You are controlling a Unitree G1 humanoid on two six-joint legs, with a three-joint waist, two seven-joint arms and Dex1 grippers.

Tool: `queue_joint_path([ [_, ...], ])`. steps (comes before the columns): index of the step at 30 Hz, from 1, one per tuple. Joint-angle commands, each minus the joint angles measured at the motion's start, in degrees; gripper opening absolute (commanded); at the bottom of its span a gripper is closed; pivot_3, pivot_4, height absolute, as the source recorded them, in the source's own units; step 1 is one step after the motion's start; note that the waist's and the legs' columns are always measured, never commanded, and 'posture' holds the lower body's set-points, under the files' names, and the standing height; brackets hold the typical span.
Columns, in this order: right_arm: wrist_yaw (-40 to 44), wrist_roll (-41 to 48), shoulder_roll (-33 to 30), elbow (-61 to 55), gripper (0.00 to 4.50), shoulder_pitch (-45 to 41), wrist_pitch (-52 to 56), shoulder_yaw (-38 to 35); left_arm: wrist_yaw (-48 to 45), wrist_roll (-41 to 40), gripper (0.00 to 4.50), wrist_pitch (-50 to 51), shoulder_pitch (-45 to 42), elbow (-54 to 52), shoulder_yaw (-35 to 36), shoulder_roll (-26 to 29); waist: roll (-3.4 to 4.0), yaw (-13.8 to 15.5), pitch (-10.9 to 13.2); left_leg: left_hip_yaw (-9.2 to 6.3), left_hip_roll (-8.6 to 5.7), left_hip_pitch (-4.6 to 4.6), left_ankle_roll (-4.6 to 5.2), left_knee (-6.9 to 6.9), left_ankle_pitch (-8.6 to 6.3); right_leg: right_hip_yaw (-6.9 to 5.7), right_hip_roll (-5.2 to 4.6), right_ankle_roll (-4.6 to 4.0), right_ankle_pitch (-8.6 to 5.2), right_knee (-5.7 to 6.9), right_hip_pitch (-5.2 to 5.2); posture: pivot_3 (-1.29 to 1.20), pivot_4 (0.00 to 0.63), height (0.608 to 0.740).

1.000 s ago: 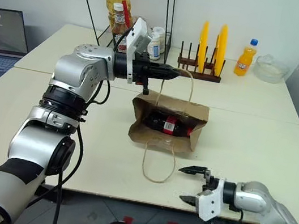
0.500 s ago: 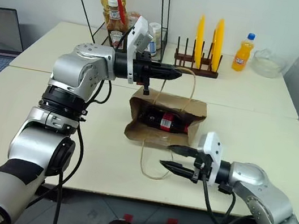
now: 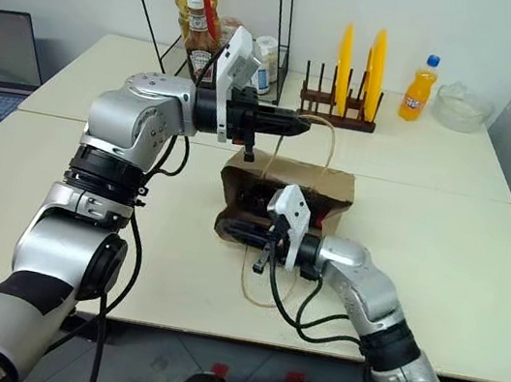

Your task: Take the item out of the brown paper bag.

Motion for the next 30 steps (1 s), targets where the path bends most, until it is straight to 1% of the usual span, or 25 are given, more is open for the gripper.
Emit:
queue_joint_path([
  [1,-3.4,-6.38,0.43,1.97,0.01,-2.3,-4.75,-2.51,-0.02,-0.81,0.0,-0.06,-0.67,-2.05,1.05,0.52,0.01,-0.03,0.0,0.0,0.0,-0.15,-0.15,0.05,0.09,0.0,0.0,-0.01,0.02,0.02,-0.15,0.0,0.15,0.74],
  [3,-5.76,-9.62,0.58,2.7,0.01,-2.85,-5.4,-3.02,-0.08,-0.84,0.0,-0.15,-0.51,-2.04,1.06,0.52,0.04,-0.04,0.02,-0.04,0.0,-0.44,-0.22,0.25,0.12,-0.04,0.01,-0.03,0.03,0.11,-0.35,0.0,0.15,0.74],
  [7,-9.67,-16.76,-0.11,2.47,0.01,-3.94,-4.27,-2.25,0.03,-0.9,0.0,-0.32,-0.19,-2.04,1.0,0.13,0.04,-0.05,0.02,-0.04,-0.01,-0.49,-0.22,0.29,0.13,-0.02,0.0,-0.04,0.03,0.13,-0.38,0.0,0.15,0.74],
  [13,-10.51,-27.34,-2.18,1.6,0.01,-5.92,-3.09,1.56,-0.38,-0.86,0.0,-0.98,-0.38,-1.28,0.93,-0.24,0.04,-0.08,0.03,-0.04,-0.04,-0.48,-0.21,0.41,0.12,-0.03,0.02,-0.03,0.03,0.27,-0.38,0.0,0.15,0.74],
  [16,-8.8,-31.82,-4.0,2.43,0.59,-7.49,-3.25,3.49,-0.38,-0.65,0.0,-1.84,-0.79,-0.18,1.03,-0.46,0.05,-0.1,0.03,-0.04,-0.05,-0.47,-0.21,0.44,0.12,-0.03,0.02,-0.03,0.03,0.35,-0.38,0.0,0.15,0.74],
  [17,-8.51,-32.96,-4.46,2.68,0.88,-7.73,-3.33,3.87,-0.33,-0.64,0.0,-1.93,-0.79,-0.13,1.04,-0.52,0.05,-0.1,0.03,-0.04,-0.05,-0.47,-0.21,0.45,0.12,-0.02,0.02,-0.03,0.03,0.36,-0.39,0.0,0.15,0.74],
  [21,-8.01,-36.61,-5.46,4.75,2.39,-8.41,-3.71,4.9,-0.37,-0.81,0.0,-2.04,-0.52,-0.46,0.94,-0.69,0.05,-0.11,0.03,-0.05,-0.05,-0.48,-0.21,0.46,0.12,-0.03,0.02,-0.03,0.03,0.36,-0.39,0.0,0.15,0.74],
  [27,-6.84,-41.46,-6.21,7.9,4.47,-9.68,-5.14,6.7,-0.07,-0.66,0.0,-2.71,-0.52,-0.14,1.11,-0.69,0.05,-0.15,0.03,-0.04,-0.05,-0.47,-0.21,0.48,0.12,-0.02,0.02,-0.04,0.03,0.39,-0.39,0.0,0.15,0.74],
  [30,-6.65,-42.52,-5.61,11.01,4.47,-10.24,-5.89,6.91,0.12,-0.71,0.0,-2.7,-0.46,-0.33,1.05,-0.93,0.05,-0.15,0.03,-0.04,-0.04,-0.47,-0.21,0.49,0.12,-0.02,0.01,-0.04,0.03,0.4,-0.39,0.0,0.15,0.74],
])
